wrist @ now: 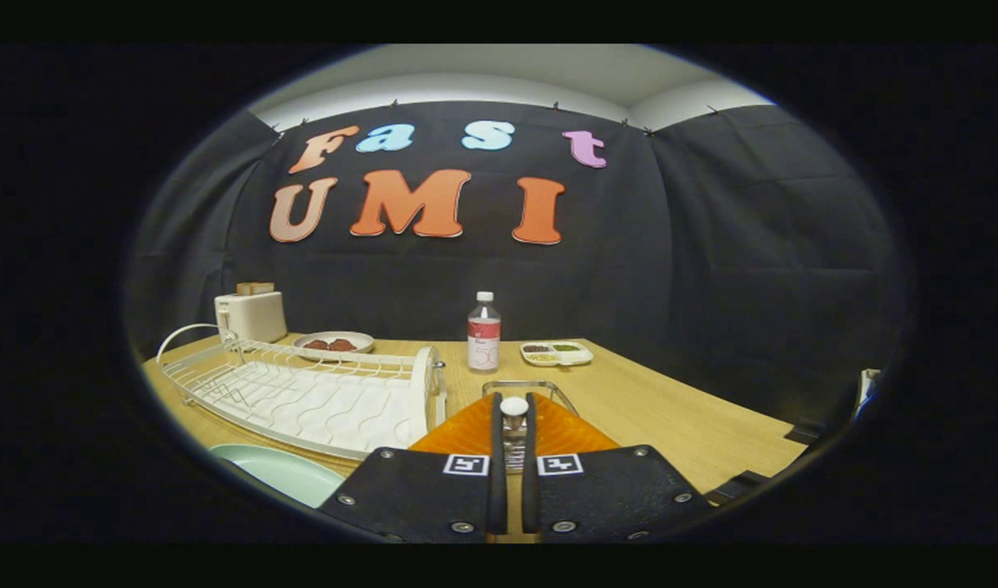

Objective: Take the plate from the dish rack, then take the spoon from the basket and place it into the plate.

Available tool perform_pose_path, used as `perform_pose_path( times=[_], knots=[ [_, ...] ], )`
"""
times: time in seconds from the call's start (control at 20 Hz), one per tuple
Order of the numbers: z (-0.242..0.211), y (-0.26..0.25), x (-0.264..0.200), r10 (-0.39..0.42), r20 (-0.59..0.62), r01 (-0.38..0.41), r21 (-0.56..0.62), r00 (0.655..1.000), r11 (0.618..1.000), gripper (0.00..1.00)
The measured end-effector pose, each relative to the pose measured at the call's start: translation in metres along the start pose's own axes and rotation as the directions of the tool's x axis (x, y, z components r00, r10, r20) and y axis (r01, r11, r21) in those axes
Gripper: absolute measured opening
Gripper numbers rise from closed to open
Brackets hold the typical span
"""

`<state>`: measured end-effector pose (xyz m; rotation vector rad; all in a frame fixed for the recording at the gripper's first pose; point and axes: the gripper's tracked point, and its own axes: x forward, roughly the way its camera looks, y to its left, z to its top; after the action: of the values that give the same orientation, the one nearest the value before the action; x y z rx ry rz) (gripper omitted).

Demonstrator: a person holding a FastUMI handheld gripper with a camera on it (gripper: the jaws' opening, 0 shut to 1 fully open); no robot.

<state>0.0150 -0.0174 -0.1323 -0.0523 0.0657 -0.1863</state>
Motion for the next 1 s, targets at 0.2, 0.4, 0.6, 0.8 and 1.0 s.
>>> perform_pose_path(
  times=[0.2,0.4,0.6,0.8,1.0],
  knots=[
    [0.013,-0.002,-0.009,0.008,0.033,-0.008,0.012,0.999,1.0,0.06],
    [0.028,-0.007,-0.025,0.0,0.059,0.0,-0.001,0.998,1.0,0.06],
    [0.047,-0.01,-0.048,0.001,0.094,0.0,-0.009,0.996,1.0,0.06],
    [0.064,-0.006,-0.073,0.014,0.133,-0.012,-0.015,0.991,1.0,0.06],
    [0.077,0.001,-0.098,0.032,0.159,-0.03,-0.014,0.987,0.999,0.06]
  ],
)
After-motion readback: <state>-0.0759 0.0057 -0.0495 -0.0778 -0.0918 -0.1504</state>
